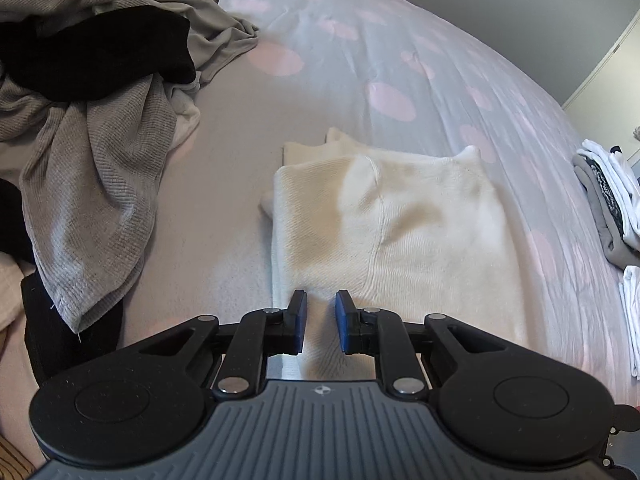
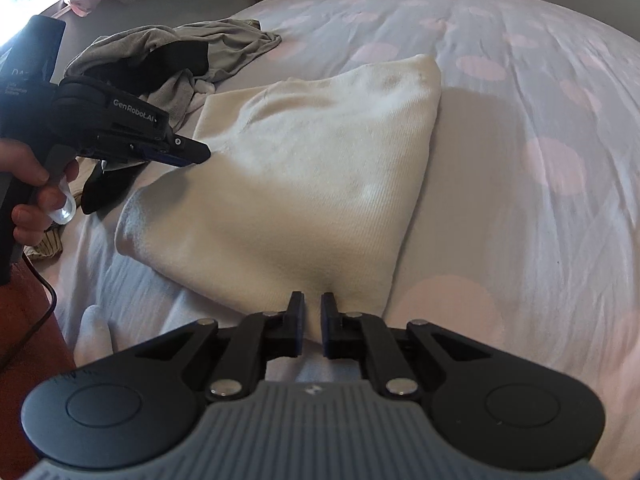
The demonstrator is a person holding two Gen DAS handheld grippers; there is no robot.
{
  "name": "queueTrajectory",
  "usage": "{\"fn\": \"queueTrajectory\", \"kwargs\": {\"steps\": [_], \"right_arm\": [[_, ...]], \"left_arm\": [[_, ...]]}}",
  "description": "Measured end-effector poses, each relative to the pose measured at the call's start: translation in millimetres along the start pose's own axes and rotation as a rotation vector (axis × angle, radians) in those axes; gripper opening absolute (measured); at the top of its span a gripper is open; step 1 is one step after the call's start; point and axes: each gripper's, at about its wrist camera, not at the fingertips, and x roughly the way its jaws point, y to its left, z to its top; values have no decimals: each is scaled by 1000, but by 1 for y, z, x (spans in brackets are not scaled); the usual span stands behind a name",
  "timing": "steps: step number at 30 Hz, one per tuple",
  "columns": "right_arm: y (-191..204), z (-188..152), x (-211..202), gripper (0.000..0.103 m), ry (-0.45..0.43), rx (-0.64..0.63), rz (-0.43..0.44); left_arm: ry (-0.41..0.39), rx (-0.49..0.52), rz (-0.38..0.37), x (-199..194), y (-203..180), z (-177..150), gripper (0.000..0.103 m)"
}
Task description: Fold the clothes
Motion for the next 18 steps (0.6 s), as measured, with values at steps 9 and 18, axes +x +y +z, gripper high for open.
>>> {"fn": "queueTrajectory", "kwargs": {"steps": [9,18], "right_arm": [[-41,23,-20,55,-174,226,83],[-96,66,24,58,-165,356,86]], "left_arm": [[-148,-148,-23,-15,25,7,54],[-93,-84,-14,26,22,18,55]]}}
